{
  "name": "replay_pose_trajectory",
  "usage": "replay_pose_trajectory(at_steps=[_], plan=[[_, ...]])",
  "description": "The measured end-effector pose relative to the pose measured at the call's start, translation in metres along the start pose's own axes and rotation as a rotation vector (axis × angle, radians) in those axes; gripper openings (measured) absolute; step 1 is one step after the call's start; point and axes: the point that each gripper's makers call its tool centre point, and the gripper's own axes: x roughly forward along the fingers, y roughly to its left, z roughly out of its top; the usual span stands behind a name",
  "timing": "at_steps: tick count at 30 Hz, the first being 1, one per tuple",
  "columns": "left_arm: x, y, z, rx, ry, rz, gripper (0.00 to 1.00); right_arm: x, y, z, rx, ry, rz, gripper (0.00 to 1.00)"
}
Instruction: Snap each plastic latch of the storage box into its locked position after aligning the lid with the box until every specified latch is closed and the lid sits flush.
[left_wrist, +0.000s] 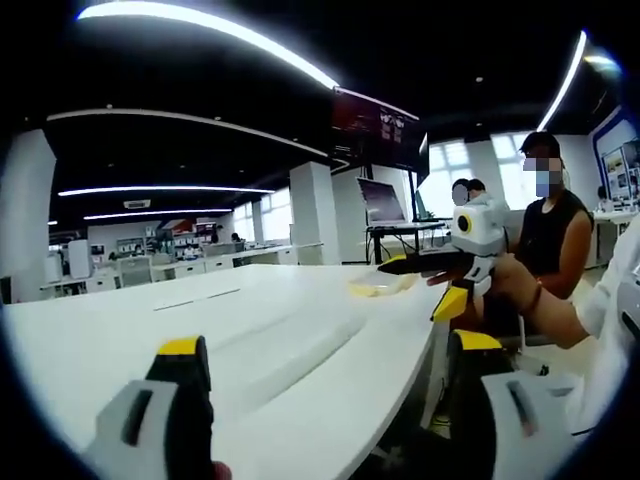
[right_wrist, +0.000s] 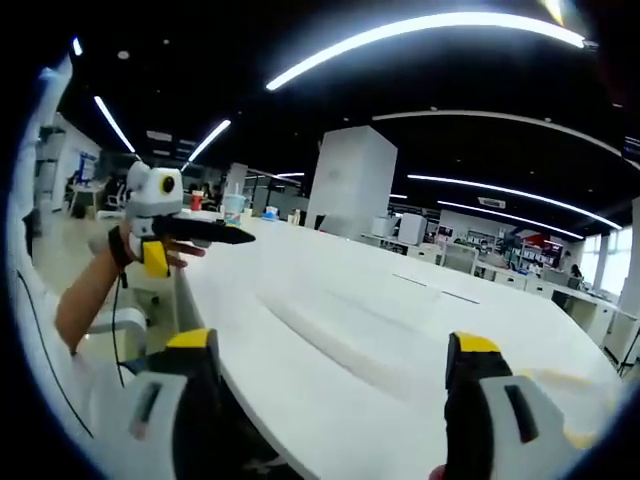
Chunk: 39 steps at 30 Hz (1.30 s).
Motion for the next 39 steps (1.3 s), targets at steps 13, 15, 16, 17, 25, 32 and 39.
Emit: replay_pose_trajectory(at_steps=[13, 15, 16, 17, 25, 32, 39], plan=[[0.021, -0.015, 0.007, 0.005, -0.007, -0.052, 0.96, -0.010, -0.008, 0.004, -0.029, 0.001, -0.005, 0.90], [0.024, -0.017, 0.006, 0.008, -0.001, -0.058, 0.96, -0.012, -0.010, 0.005, -0.026, -0.004, -0.007, 0.90], [0.025, -0.018, 0.006, 0.009, 0.001, -0.062, 0.96, -0.012, -0.011, 0.004, -0.026, -0.004, -0.009, 0.90], [0.026, -0.018, 0.007, 0.007, 0.000, -0.063, 0.96, -0.013, -0.012, 0.004, -0.027, -0.002, -0.011, 0.90], [0.042, -0.027, 0.012, 0.004, -0.002, -0.088, 0.96, -0.017, -0.019, 0.008, -0.045, -0.001, -0.021, 0.89], [0.053, -0.037, 0.020, 0.028, 0.004, -0.115, 0.96, -0.020, -0.025, 0.012, -0.061, 0.011, -0.032, 0.89], [0.066, -0.047, 0.024, 0.046, 0.019, -0.149, 0.96, -0.022, -0.027, 0.013, -0.078, 0.019, -0.033, 0.88]])
